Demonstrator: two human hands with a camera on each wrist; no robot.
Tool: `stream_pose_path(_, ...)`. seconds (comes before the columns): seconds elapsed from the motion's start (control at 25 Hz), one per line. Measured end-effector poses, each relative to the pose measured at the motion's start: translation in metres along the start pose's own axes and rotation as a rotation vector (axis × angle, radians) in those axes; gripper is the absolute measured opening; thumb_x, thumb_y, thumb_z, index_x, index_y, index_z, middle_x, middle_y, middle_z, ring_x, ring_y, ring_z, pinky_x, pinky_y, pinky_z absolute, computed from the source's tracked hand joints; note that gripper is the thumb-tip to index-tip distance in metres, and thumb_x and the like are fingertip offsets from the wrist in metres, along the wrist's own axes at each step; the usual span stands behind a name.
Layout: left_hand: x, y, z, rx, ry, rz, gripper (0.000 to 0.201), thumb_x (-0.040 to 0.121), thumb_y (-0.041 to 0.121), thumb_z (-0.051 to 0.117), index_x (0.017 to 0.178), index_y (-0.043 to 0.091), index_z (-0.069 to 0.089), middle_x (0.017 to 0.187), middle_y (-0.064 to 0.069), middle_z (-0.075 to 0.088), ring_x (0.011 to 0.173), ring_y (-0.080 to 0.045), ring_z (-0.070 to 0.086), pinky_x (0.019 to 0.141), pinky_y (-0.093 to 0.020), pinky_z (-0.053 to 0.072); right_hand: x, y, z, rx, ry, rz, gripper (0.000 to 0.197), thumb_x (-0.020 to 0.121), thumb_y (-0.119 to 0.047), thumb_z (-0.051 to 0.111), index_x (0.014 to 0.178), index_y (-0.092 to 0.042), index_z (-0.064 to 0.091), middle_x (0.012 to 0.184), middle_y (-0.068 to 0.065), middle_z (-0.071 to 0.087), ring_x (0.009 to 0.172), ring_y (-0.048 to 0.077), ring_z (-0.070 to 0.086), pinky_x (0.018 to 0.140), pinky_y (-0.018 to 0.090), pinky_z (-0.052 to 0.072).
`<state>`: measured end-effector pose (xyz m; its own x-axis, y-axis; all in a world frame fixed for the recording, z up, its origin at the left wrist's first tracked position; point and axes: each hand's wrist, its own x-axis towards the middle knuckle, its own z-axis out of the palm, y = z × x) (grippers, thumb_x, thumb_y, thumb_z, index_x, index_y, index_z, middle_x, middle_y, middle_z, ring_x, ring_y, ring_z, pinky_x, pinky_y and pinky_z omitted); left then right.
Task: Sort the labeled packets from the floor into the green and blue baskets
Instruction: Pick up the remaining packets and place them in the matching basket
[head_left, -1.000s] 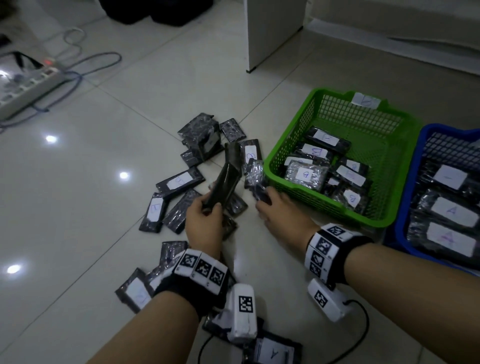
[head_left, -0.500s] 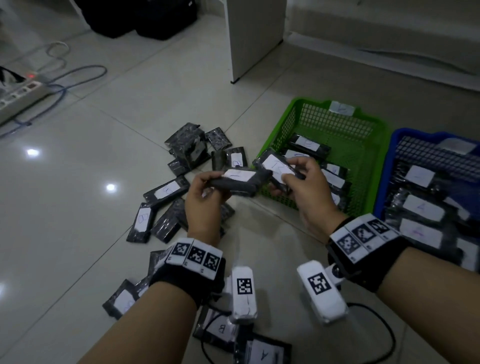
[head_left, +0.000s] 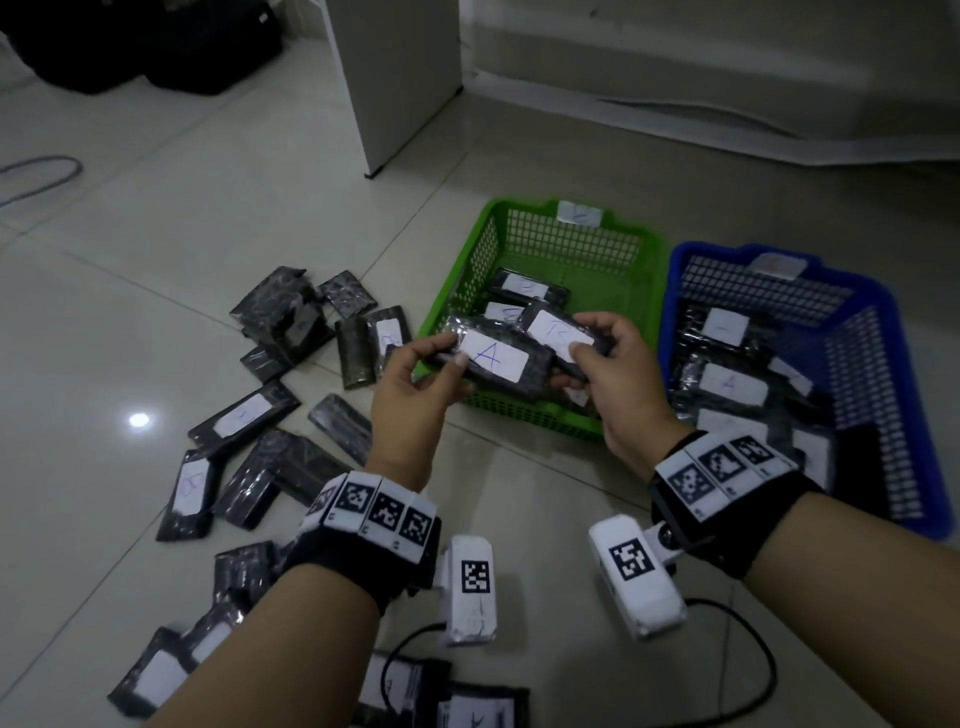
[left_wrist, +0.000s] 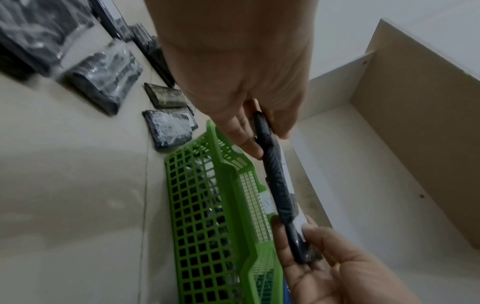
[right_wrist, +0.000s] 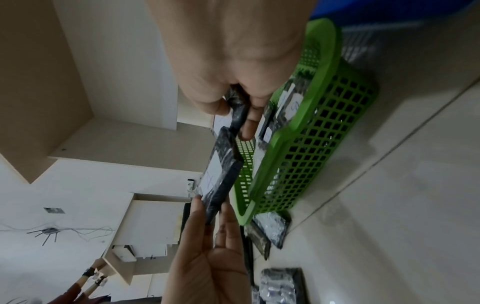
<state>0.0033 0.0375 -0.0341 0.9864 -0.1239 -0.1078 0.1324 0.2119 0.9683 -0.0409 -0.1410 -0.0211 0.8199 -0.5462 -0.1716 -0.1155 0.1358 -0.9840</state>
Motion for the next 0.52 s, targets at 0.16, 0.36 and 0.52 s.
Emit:
stream_pose_path(0.16, 0.008, -0.003, 0.021, -0.086, 0.075, 0.010, 0.026, 0.088, 0.002, 0.060, 0.115, 0.002, 0.059, 0.107, -0.010, 0.062, 0.088, -0.018, 0.066, 0.074, -0.025, 0.055, 0.014, 0.003, -0.027, -0.422, -0.020, -0.062, 0.021, 0.088, -0.005, 0.059, 0.102, -0.021, 0.060, 0.112, 0.008, 0.063, 0.073, 0.018, 0.064, 0.059, 0.020, 0.053)
stream_pose_path(0.36, 0.013, -0.002, 0.044, -0.116, 0.051, 0.007, 0.026, 0.088, 0.001, 0.060, 0.114, 0.003, 0.058, 0.101, -0.008, 0.060, 0.087, -0.018, 0.068, 0.072, -0.025, 0.056, 0.020, 0.012, -0.033, -0.942, -0.229, -0.106, 0.030, 0.083, -0.015, 0.068, 0.112, -0.020, 0.066, 0.116, 0.007, 0.062, 0.103, 0.021, 0.059, 0.079, 0.020, 0.042)
stream_pose_path(0.52, 0.010, -0.003, 0.072, -0.113, 0.004, -0.026, 0.026, 0.088, 0.002, 0.061, 0.114, 0.003, 0.059, 0.099, -0.005, 0.062, 0.072, -0.012, 0.069, 0.069, -0.024, 0.058, 0.006, 0.003, -0.063, -0.844, 0.004, -0.212, 0.020, 0.085, -0.010, 0.063, 0.101, -0.020, 0.071, 0.100, 0.001, 0.060, 0.086, 0.010, 0.053, 0.078, 0.016, 0.039)
